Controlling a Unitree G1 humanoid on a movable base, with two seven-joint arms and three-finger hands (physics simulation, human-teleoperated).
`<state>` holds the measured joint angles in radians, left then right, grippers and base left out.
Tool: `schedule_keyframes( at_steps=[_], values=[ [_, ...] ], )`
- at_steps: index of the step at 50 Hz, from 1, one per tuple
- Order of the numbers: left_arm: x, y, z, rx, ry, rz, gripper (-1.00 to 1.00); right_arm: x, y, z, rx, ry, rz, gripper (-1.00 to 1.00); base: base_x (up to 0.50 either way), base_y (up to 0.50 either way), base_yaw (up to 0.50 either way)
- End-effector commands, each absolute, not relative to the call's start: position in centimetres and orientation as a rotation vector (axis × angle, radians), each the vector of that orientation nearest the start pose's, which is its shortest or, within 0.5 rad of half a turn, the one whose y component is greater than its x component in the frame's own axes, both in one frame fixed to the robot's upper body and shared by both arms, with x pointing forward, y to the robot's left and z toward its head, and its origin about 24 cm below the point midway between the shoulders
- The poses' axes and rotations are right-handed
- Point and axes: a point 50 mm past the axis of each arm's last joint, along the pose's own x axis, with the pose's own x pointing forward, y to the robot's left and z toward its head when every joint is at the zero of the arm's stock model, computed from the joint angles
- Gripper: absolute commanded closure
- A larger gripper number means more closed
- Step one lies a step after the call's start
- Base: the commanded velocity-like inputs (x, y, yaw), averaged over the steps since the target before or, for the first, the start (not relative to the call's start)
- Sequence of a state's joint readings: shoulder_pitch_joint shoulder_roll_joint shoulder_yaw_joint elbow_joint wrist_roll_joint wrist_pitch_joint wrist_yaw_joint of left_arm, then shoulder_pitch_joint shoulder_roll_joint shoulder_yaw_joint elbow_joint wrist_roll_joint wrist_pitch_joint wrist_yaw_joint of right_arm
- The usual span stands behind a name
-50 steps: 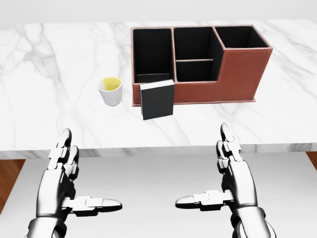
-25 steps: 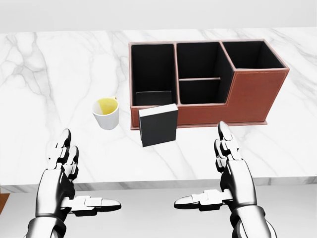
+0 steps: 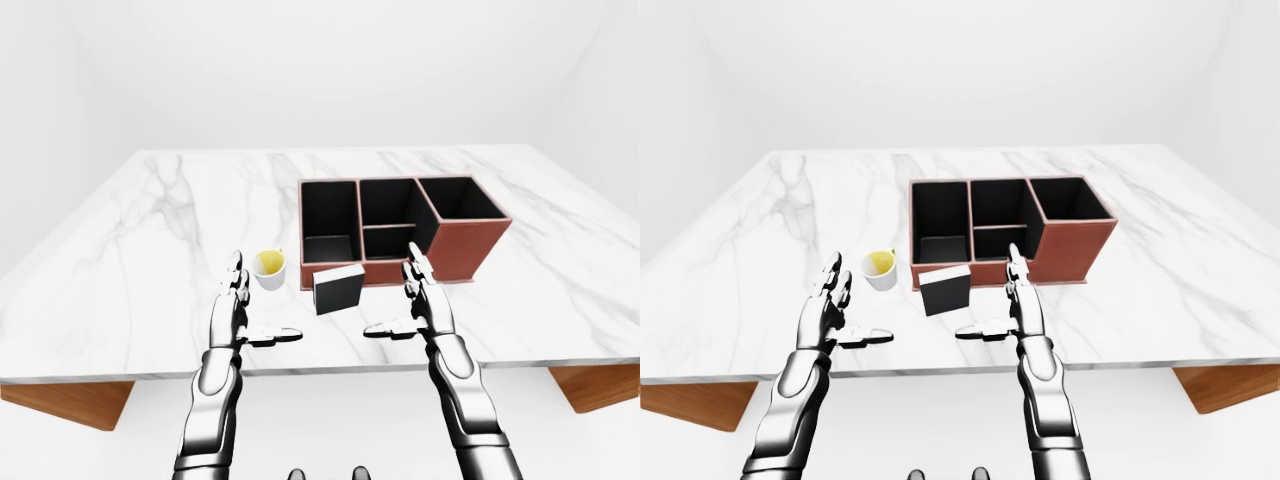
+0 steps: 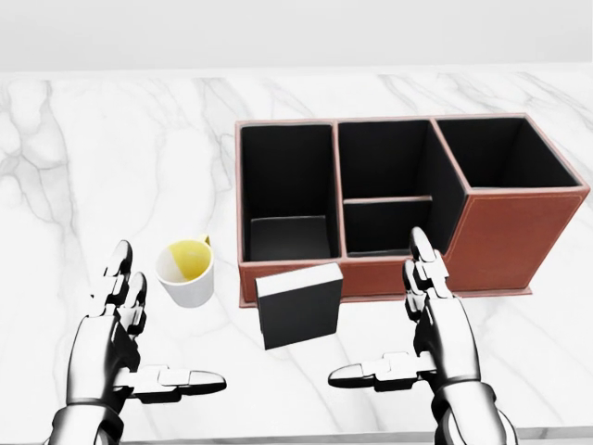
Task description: Pick up the book and place it in the caddy.
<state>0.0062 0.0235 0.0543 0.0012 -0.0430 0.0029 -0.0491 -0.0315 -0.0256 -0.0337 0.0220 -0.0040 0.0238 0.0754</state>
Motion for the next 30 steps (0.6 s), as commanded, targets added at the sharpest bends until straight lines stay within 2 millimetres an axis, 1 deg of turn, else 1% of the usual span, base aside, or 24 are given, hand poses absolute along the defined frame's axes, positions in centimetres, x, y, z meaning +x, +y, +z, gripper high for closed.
schedule_keyframes(
  at_steps=[1,12,17,23,30],
  values=[
    [25.08,16.5,4.05,-0.022,0.008,0.009,-1.0,26.11,-15.77,3.73,-0.035,0.027,0.041,-1.0,0.0,0.0,0.0],
    [25.06,16.52,4.08,-0.028,0.009,0.007,-1.0,26.19,-15.76,3.28,-0.038,0.029,0.051,-1.0,0.0,0.0,0.0],
    [25.15,16.58,4.01,-0.028,0.009,0.008,-1.0,25.81,-15.4,3.88,-0.037,0.032,0.053,-1.0,0.0,0.0,0.0],
    [25.15,16.58,4.07,-0.029,0.009,0.008,-1.0,25.79,-15.37,3.99,-0.035,0.031,0.053,-1.0,0.0,0.0,0.0],
    [25.1,16.56,4.16,-0.029,0.009,0.008,-1.0,25.73,-15.43,4.26,-0.038,0.024,0.045,-1.0,0.36,0.0,0.0]
  ],
)
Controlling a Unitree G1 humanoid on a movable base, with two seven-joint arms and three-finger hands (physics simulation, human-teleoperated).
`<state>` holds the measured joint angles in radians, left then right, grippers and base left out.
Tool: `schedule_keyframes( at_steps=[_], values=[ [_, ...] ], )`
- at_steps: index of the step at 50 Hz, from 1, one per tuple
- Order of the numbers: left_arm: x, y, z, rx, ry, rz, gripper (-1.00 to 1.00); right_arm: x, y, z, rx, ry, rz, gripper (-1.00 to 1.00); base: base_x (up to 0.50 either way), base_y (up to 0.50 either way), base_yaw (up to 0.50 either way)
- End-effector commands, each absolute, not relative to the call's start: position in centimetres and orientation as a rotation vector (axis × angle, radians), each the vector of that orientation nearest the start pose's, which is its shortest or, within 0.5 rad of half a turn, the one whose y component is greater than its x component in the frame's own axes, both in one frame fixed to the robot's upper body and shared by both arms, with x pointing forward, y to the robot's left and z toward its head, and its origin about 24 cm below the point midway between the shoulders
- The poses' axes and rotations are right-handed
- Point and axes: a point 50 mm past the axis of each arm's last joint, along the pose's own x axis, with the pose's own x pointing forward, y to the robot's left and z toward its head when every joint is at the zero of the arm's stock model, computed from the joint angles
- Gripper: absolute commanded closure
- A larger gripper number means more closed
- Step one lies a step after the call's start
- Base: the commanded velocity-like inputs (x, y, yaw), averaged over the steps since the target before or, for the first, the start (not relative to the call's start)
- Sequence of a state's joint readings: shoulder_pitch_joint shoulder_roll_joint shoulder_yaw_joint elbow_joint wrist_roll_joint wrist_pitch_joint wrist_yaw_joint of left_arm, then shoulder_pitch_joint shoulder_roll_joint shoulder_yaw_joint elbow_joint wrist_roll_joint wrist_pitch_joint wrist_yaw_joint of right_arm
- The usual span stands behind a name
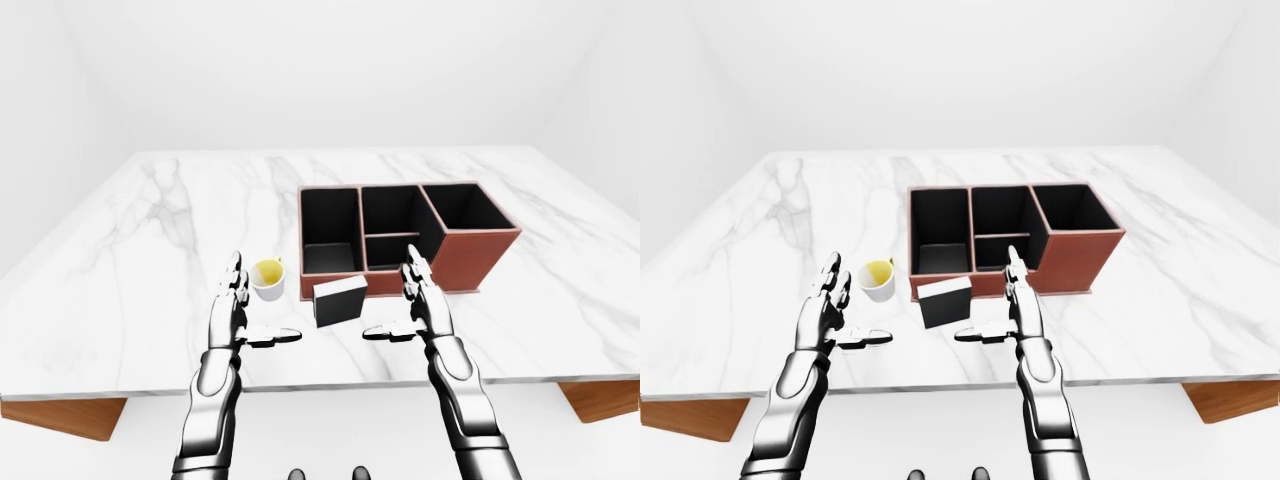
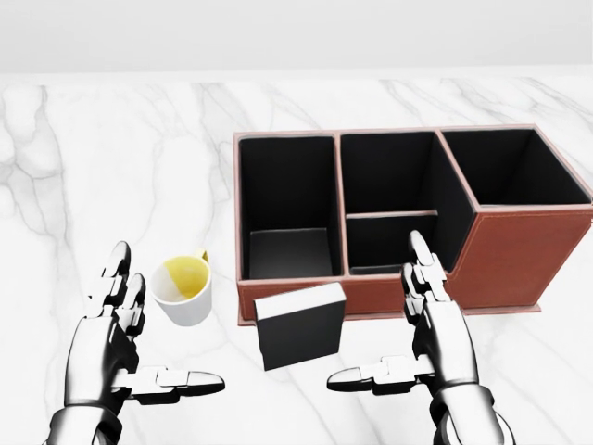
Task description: Pick up the book and place it in the caddy.
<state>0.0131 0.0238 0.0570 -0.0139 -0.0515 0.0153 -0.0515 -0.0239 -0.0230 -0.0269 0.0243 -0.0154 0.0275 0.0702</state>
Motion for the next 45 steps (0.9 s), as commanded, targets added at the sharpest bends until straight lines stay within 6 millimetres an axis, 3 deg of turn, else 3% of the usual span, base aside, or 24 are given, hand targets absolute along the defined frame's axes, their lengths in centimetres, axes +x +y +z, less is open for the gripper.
schedule_keyframes(
  at_steps=[1,9,23,28,33,45],
  values=[
    [25.1,16.6,4.2,-0.029,0.009,0.009,-1.0,25.7,-15.4,4.3,-0.038,0.023,0.045,-1.0,0.4,0.0,0.0],
    [25.1,16.5,4.2,-0.03,0.01,0.009,-1.0,25.7,-15.4,4.2,-0.046,0.039,0.036,-1.0,0.38,0.0,0.0],
    [25.2,16.6,4.0,-0.029,0.012,0.014,-1.0,25.8,-15.4,5.0,-0.072,0.017,0.018,-1.0,0.0,0.0,0.0],
    [25.2,16.6,4.1,-0.03,0.012,0.015,-1.0,25.7,-15.3,6.8,-0.11,-0.057,0.019,-1.0,0.0,0.0,0.0],
    [25.2,16.7,4.1,-0.033,0.012,0.017,-1.0,25.2,-14.9,9.7,-0.164,-0.184,0.063,-1.0,0.0,0.0,0.0],
    [25.4,16.7,4.0,-0.036,0.012,0.019,-1.0,24.1,-13.3,14.6,-0.444,-0.387,0.17,-1.0,0.0,0.0,0.0]
  ],
)
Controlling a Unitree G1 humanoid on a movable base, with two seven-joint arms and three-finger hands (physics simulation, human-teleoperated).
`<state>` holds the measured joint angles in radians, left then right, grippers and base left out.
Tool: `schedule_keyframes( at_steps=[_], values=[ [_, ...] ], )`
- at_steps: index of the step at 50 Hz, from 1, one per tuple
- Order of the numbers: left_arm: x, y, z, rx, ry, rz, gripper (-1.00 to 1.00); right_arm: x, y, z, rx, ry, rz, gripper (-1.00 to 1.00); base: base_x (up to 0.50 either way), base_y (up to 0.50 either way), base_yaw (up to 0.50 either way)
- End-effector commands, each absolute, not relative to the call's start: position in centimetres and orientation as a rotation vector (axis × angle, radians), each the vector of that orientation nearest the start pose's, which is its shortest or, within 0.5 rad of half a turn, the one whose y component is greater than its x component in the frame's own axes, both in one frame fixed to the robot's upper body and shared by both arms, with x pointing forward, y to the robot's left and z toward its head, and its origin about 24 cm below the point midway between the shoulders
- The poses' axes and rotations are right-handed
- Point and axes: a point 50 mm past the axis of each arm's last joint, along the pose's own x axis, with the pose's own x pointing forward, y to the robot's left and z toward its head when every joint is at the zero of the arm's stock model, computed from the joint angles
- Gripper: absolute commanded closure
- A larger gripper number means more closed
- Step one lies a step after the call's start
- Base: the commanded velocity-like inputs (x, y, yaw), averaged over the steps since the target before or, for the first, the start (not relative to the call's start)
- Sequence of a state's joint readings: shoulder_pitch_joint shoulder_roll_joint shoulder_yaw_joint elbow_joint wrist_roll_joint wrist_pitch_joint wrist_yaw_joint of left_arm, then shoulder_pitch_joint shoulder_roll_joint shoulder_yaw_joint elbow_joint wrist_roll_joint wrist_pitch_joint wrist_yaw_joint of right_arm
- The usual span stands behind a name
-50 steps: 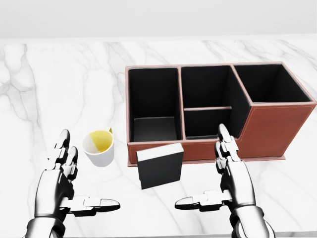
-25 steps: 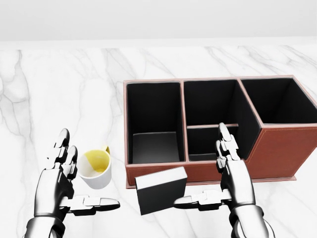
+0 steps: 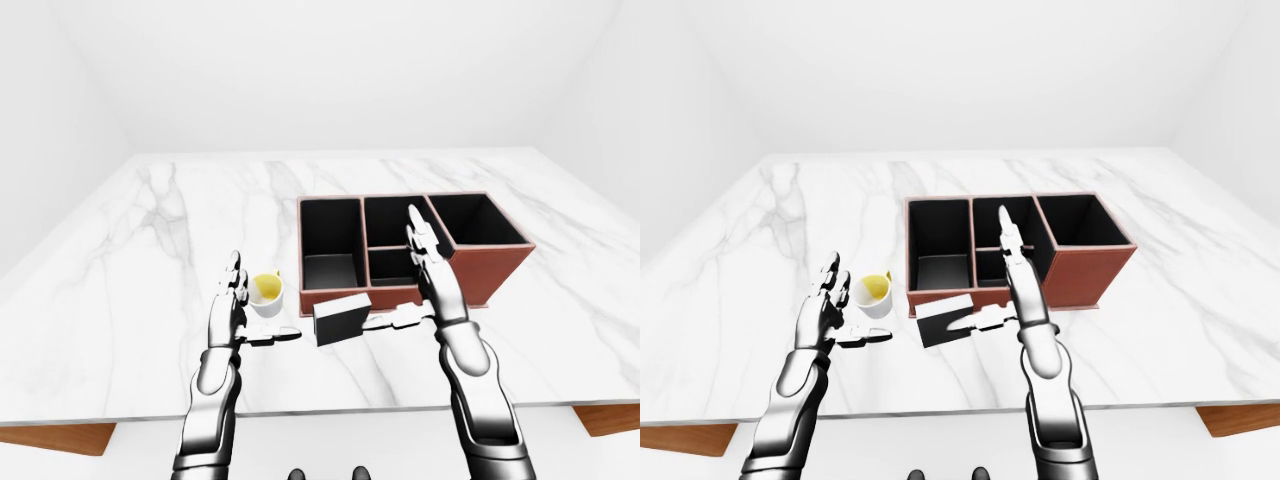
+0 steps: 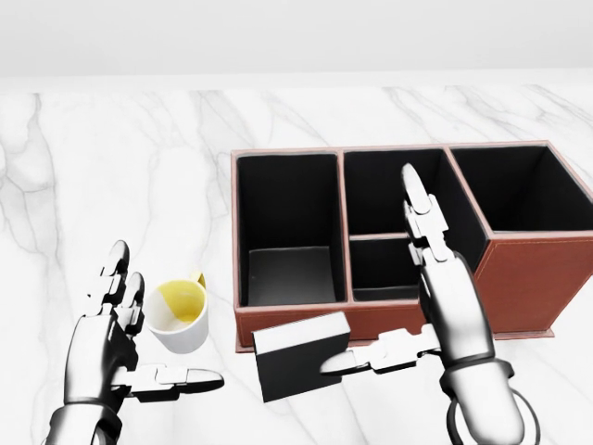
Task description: Pick up the book and place it in the caddy.
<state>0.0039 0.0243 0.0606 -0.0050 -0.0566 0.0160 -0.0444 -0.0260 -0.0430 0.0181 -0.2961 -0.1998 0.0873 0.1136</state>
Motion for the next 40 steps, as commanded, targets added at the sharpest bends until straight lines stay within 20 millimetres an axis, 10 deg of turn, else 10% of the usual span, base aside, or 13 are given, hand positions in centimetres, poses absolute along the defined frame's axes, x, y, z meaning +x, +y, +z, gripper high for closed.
schedule_keyframes(
  at_steps=[1,17,40],
  values=[
    [25.4,16.7,4.1,-0.036,0.012,0.019,-1.0,24.0,-13.1,14.9,-0.472,-0.399,0.179,-1.0,0.0,0.0,0.0],
    [25.5,16.8,4.1,-0.044,0.008,0.025,-1.0,21.3,-7.9,17.5,-1.195,-0.416,0.461,-1.0,0.0,0.0,0.0],
    [25.6,16.9,3.9,-0.051,0.009,0.027,-1.0,22.0,-8.2,17.9,-1.318,-0.265,0.201,-1.0,0.0,0.0,0.0]
  ],
)
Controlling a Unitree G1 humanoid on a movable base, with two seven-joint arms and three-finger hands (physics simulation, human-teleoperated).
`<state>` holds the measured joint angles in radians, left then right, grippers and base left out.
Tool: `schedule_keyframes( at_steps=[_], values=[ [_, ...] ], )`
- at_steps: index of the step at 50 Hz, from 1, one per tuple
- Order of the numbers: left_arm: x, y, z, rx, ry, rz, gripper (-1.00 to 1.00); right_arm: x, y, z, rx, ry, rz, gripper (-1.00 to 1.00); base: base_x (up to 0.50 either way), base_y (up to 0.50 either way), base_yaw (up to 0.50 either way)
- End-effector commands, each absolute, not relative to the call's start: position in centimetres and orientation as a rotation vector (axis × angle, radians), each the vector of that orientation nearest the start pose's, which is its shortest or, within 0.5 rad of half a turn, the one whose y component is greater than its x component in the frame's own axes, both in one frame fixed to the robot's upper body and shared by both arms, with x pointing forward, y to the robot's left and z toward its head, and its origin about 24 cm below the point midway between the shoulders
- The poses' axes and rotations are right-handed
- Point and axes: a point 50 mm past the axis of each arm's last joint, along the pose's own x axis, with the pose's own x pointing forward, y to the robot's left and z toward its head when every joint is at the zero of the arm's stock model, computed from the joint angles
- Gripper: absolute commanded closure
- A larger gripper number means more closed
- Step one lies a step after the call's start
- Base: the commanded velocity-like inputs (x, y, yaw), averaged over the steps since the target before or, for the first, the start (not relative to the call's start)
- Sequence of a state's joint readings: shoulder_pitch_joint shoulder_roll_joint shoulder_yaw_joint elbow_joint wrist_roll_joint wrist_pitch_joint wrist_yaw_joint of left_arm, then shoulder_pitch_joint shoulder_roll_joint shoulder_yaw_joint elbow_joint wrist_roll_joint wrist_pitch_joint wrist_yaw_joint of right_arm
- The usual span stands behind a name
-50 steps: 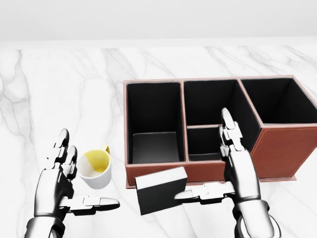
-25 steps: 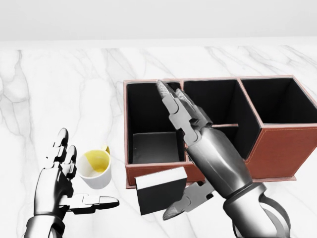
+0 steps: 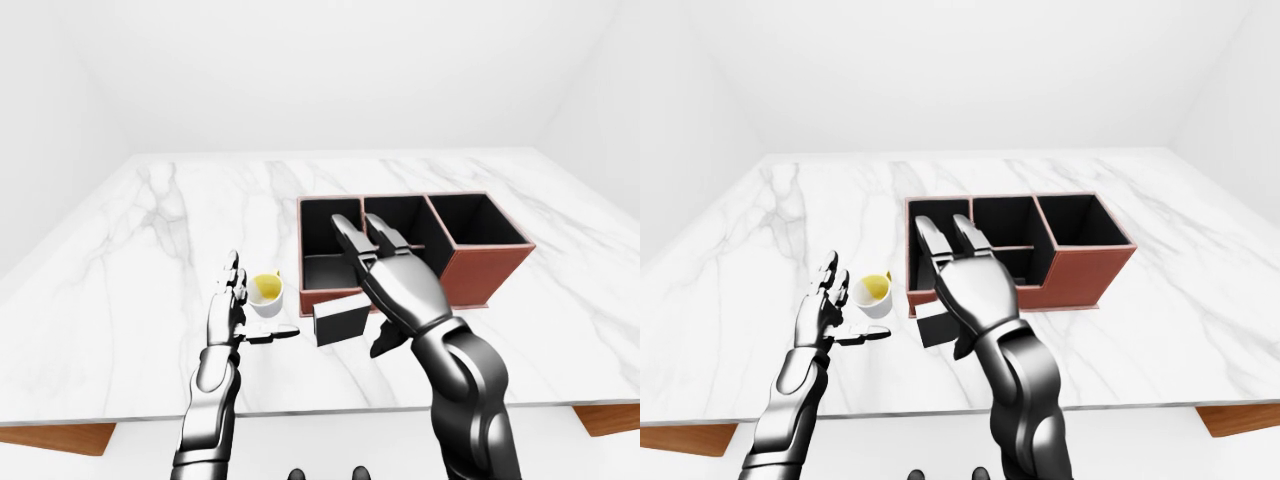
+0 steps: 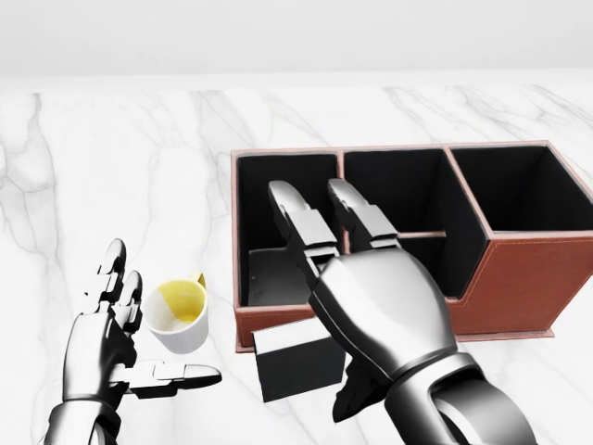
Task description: Pick up the book and place it in the caddy.
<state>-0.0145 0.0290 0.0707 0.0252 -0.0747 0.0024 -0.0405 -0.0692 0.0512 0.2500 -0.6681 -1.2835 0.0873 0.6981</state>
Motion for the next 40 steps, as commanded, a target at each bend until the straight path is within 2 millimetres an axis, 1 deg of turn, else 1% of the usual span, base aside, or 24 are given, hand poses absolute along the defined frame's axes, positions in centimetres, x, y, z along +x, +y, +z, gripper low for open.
schedule_keyframes(
  at_steps=[1,16,23,28,34,35,40],
  values=[
    [25.6,16.9,3.9,-0.052,0.009,0.027,-1.0,22.1,-8.2,17.9,-1.317,-0.263,0.199,-1.0,0.0,0.0,0.0],
    [25.4,16.9,4.1,-0.056,0.008,0.027,-1.0,23.3,-7.1,17.6,-1.346,-0.239,0.214,-1.0,0.0,0.0,0.0],
    [25.5,16.9,4.0,-0.057,0.008,0.026,-1.0,24.1,-6.8,16.9,-1.359,-0.204,0.245,-1.0,0.0,0.0,0.0],
    [25.5,16.9,4.0,-0.059,0.007,0.027,-1.0,24.8,-6.6,15.5,-1.363,-0.157,0.303,-1.0,0.0,0.0,0.0],
    [25.5,16.9,4.0,-0.059,0.007,0.027,-1.0,24.8,-6.6,15.5,-1.363,-0.157,0.303,-1.0,0.0,0.0,0.0],
    [25.5,16.9,4.0,-0.06,0.007,0.027,-1.0,25.2,-6.3,14.9,-1.366,-0.139,0.331,-1.0,0.0,0.0,0.0],
    [25.5,16.9,4.1,-0.062,0.003,0.025,-1.0,25.5,-6.1,14.4,-1.369,-0.123,0.358,-1.0,0.0,0.0,0.0]
  ],
)
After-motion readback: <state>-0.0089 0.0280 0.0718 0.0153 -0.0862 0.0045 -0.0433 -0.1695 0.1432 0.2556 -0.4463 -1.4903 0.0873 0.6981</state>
